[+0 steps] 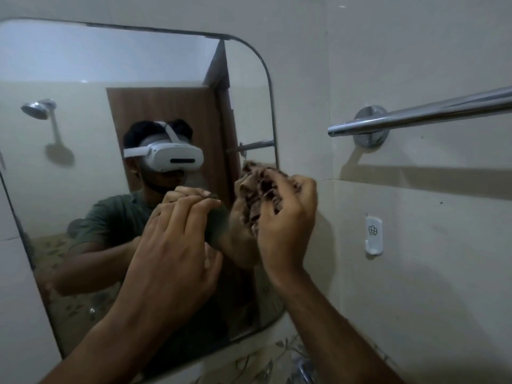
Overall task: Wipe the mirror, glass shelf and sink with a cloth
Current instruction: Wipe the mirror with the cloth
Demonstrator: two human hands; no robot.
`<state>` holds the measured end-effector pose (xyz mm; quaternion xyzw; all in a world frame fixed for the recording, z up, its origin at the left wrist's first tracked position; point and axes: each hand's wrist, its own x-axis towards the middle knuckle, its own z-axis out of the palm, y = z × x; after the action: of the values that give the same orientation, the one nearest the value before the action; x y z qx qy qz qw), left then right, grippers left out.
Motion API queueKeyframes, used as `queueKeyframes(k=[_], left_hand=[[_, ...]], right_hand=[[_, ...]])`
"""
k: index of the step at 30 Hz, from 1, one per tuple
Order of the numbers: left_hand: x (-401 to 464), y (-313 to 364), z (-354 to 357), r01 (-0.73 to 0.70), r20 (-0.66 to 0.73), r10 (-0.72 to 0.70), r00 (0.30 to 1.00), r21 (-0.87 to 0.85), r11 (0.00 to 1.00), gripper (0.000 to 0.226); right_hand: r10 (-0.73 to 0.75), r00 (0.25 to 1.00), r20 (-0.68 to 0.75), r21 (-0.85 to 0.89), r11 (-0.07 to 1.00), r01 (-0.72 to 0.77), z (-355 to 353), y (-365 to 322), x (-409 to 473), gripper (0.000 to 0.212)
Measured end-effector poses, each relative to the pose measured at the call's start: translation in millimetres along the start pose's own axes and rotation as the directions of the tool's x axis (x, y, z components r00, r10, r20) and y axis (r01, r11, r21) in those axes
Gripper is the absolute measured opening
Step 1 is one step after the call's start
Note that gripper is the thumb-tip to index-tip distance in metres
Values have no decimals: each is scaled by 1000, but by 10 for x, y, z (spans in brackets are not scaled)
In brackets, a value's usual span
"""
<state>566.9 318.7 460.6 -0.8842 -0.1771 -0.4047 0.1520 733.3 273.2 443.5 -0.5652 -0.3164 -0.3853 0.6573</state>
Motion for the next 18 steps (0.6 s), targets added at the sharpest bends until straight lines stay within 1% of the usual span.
queueKeyframes(k=[2, 3, 4, 8, 13, 15, 18], left_hand=[[41, 9, -12, 0, -13, 0, 1000, -9, 1000, 62], [57, 14, -20, 1, -23, -2, 1000, -16, 1000, 61], [71, 17, -28, 3, -32, -3, 999, -21, 1000, 61], [100, 11, -79, 11, -50, -11, 999, 2, 1000, 60], [156, -1, -128, 12, -71, -13, 997, -5, 1000, 61], [173, -17, -135, 12, -87, -13, 996, -17, 1000, 61], [171, -63, -131, 18, -98, -20, 995, -22, 1000, 59]], right_hand=[[-169, 975, 143, -2, 985, 172, 35, -104, -238, 38], [-223, 955, 194, 12, 974, 225, 45, -121, -302, 37], [-230, 952, 204, 26, 973, 230, 48, -123, -285, 37], [-97, 994, 41, 38, 995, 96, 60, -161, 338, 37], [-131, 991, -13, 19, 991, 132, 189, -411, 1255, 31], [-150, 989, -12, 15, 989, 150, 200, -437, 1335, 30], [-161, 987, 26, 17, 987, 160, 121, -298, 943, 32]])
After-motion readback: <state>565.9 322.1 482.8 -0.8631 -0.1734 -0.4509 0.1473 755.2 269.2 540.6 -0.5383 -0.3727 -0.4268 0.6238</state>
